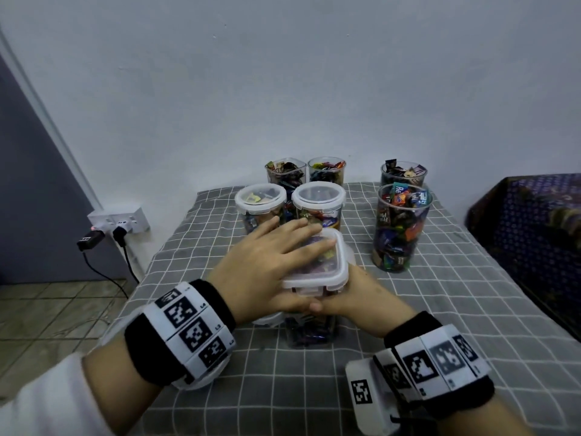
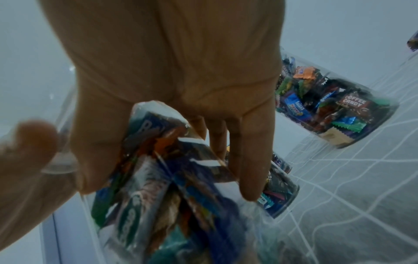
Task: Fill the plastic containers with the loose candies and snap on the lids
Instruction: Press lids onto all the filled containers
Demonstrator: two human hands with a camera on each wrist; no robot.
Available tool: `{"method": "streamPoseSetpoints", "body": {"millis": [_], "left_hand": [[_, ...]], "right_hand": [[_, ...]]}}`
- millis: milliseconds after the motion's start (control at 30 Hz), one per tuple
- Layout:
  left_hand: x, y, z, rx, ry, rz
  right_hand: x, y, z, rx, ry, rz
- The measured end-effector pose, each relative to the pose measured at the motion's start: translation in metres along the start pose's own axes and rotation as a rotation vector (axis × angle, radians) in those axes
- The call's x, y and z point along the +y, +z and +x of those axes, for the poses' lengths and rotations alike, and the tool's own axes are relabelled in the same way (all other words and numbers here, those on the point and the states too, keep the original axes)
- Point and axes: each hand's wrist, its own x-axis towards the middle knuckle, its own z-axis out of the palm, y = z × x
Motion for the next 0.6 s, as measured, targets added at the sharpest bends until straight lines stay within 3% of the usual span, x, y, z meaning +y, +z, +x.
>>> {"method": "streamPoseSetpoints", "body": {"millis": [100, 267, 400, 600], "left_hand": [[-0.001, 0.002, -0.003, 0.028, 0.019, -0.001], [-0.007, -0.007, 0.006, -0.082, -0.010, -0.060], [-0.009, -0.011, 0.007, -0.158, -0.121, -0.247], [-0.008, -0.008, 0.008, -0.035, -0.153, -0.279]], "right_hand": [[0.000, 0.001, 0.001, 0.002, -0.008, -0.003], [-0.002, -0.001, -0.001, 0.007, 0.017, -0.024], [-0.005, 0.000, -0.002, 0.012, 0.029, -0.020], [-0.001, 0.001, 0.000, 0.008, 0.058, -0.001]]}}
